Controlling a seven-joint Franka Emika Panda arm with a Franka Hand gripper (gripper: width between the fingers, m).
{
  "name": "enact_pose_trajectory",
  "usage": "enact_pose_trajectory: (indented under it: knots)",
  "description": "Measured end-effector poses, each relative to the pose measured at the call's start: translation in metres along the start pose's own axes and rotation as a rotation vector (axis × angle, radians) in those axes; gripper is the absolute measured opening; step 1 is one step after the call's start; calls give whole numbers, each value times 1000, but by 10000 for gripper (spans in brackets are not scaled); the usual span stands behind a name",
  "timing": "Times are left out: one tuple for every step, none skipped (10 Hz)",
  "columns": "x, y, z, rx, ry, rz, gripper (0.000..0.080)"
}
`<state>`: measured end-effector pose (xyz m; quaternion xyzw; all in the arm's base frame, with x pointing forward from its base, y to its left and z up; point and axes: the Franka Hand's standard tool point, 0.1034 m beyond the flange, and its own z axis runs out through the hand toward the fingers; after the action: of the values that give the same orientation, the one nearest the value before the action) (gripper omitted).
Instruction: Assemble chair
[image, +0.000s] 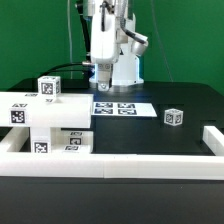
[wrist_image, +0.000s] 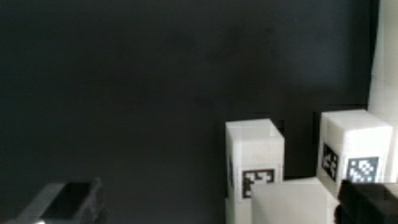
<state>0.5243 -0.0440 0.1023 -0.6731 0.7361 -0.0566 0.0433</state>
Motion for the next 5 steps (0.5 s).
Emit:
enact_pose_trajectory:
  knots:
    - [-9,3,1,-4,-2,13,649]
    - [-8,2,2,-5,0,-8,649]
    - [-7,3,2,-5,1,-8,649]
    - [-9,4,3,-11,3,-52,649]
    - [-15,10,7,-22,2,-148,649]
